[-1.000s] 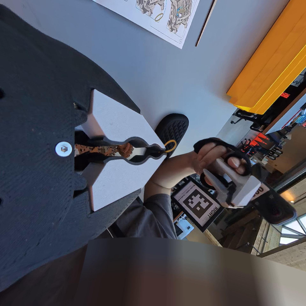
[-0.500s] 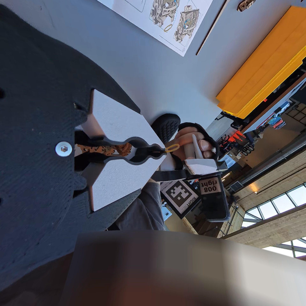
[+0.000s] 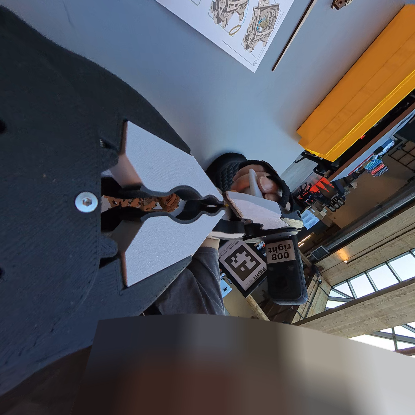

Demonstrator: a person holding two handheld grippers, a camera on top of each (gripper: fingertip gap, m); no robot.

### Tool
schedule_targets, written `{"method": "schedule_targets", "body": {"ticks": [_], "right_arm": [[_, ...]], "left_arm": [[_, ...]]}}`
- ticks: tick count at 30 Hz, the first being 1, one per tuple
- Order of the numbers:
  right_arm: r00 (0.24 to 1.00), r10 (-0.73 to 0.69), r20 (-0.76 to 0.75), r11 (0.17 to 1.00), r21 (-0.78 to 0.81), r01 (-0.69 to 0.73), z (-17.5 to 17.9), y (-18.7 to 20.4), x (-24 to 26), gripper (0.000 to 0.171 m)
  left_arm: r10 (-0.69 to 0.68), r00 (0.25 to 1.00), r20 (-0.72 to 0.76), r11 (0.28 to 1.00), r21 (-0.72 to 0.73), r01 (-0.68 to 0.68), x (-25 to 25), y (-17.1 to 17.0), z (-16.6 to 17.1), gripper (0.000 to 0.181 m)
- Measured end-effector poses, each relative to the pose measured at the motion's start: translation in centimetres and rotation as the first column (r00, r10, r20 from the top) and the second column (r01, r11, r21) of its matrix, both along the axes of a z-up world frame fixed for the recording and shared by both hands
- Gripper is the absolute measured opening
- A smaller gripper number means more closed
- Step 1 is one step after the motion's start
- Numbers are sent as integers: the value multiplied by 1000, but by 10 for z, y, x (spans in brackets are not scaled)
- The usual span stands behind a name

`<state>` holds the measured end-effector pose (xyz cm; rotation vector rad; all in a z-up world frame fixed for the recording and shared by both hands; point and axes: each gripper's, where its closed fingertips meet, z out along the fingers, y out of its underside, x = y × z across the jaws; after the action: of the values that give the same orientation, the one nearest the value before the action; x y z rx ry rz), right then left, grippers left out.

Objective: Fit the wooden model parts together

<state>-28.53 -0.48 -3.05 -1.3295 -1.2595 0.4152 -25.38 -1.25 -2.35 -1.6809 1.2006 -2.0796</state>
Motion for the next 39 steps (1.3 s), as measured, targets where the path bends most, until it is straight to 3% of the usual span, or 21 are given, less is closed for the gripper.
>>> {"method": "schedule_targets", "body": {"ticks": [39], "right_arm": [[1000, -25, 18, 1000, -16, 26, -2, 3, 15, 14]], "left_arm": [[-8, 1000, -15, 1000, -6, 8, -1, 1, -6, 0]]}}
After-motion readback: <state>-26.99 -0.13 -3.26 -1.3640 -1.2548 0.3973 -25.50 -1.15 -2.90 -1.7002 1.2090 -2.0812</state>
